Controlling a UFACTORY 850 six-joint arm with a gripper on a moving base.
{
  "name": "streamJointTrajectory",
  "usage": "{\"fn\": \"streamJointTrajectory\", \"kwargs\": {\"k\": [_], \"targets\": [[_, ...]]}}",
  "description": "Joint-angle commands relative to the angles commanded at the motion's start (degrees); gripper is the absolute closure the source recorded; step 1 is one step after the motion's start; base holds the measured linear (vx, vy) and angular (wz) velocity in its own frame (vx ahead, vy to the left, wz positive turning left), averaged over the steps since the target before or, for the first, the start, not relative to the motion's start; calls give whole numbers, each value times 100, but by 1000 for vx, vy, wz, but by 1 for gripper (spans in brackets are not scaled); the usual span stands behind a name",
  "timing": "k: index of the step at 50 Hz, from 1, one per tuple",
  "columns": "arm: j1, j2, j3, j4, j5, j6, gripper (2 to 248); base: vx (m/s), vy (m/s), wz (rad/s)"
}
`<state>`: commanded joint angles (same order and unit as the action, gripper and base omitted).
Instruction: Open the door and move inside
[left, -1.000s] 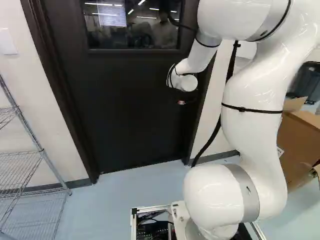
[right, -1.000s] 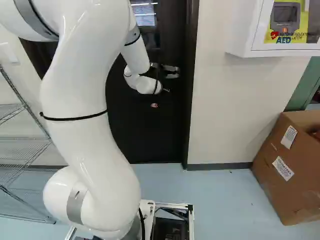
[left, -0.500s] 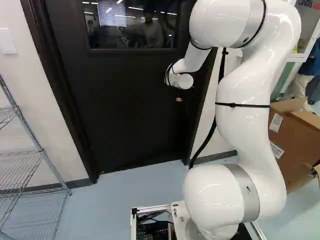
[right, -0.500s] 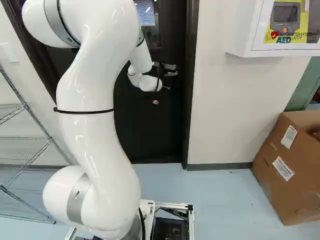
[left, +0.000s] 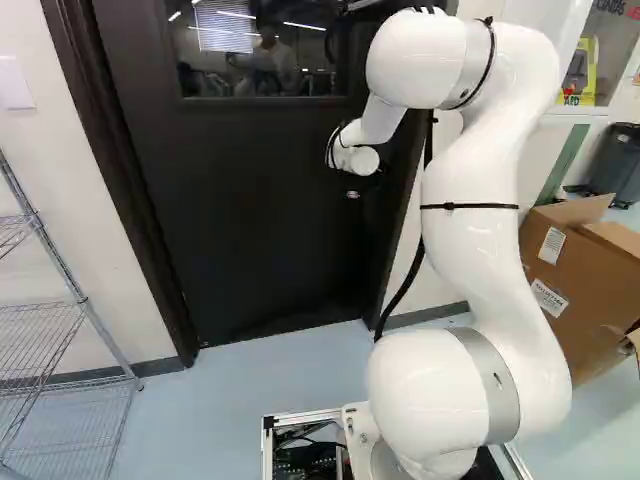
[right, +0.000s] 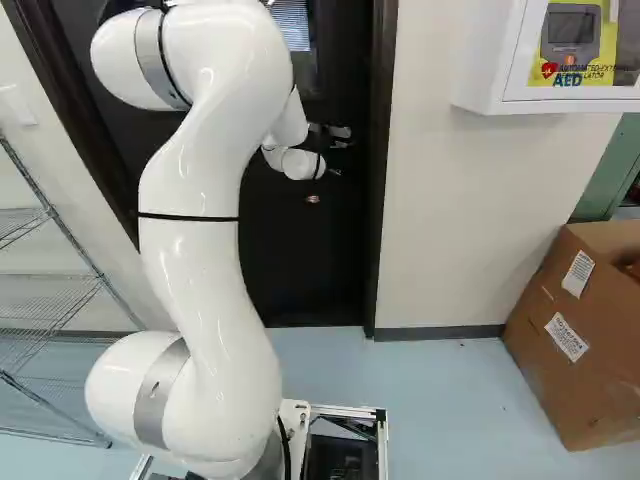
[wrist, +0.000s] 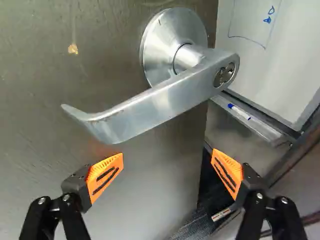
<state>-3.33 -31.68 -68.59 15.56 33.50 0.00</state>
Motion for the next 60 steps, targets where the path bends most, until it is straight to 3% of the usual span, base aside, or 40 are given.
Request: {"fn": "streamJointTrajectory", "kwargs": {"k": [23,60], "targets": [[135,-583,-776,-74,0,0,3,0,0,0],[573,-1118,-1507,-1116,0,0,3,0,0,0]]}}
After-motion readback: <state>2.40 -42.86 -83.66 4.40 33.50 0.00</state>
